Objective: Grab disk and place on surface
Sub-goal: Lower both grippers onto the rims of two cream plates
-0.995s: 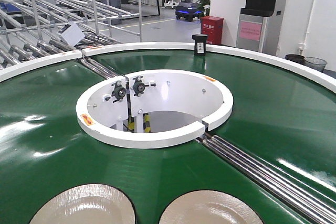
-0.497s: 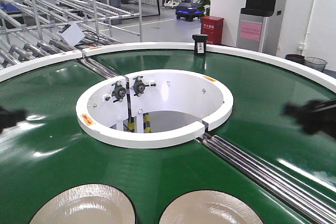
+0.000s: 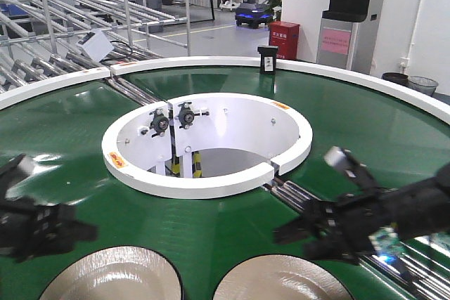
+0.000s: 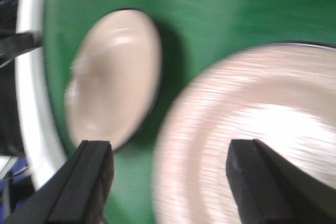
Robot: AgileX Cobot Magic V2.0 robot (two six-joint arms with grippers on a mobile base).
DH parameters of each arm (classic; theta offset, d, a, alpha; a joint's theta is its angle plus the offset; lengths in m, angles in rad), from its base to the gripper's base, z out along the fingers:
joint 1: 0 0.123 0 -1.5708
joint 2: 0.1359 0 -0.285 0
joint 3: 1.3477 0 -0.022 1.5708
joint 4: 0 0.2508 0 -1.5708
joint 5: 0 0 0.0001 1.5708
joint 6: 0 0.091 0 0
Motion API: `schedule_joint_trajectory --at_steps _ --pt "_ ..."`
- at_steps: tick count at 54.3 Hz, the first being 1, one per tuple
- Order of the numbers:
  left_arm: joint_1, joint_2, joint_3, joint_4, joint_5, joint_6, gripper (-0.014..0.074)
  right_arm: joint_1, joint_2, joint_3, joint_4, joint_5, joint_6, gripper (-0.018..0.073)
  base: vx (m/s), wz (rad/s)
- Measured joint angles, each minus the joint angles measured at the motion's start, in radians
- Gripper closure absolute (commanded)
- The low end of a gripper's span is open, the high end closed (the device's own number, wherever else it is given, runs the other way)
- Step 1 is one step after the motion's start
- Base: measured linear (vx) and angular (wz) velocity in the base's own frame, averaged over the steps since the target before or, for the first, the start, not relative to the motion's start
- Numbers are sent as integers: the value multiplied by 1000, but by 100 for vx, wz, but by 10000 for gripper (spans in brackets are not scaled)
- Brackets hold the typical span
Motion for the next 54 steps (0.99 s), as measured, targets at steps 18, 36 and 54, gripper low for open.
schedule_joint_trajectory --at_steps 18,36,54 --pt "112 185 -1 102 0 52 157 -227 8 -6 -25 8 1 55 0 0" --pt "68 360 -12 -110 69 211 259 -227 8 -6 -25 16 -6 55 0 0" --pt "44 400 -12 -278 163 259 605 -227 8 -6 -34 29 -6 81 0 0"
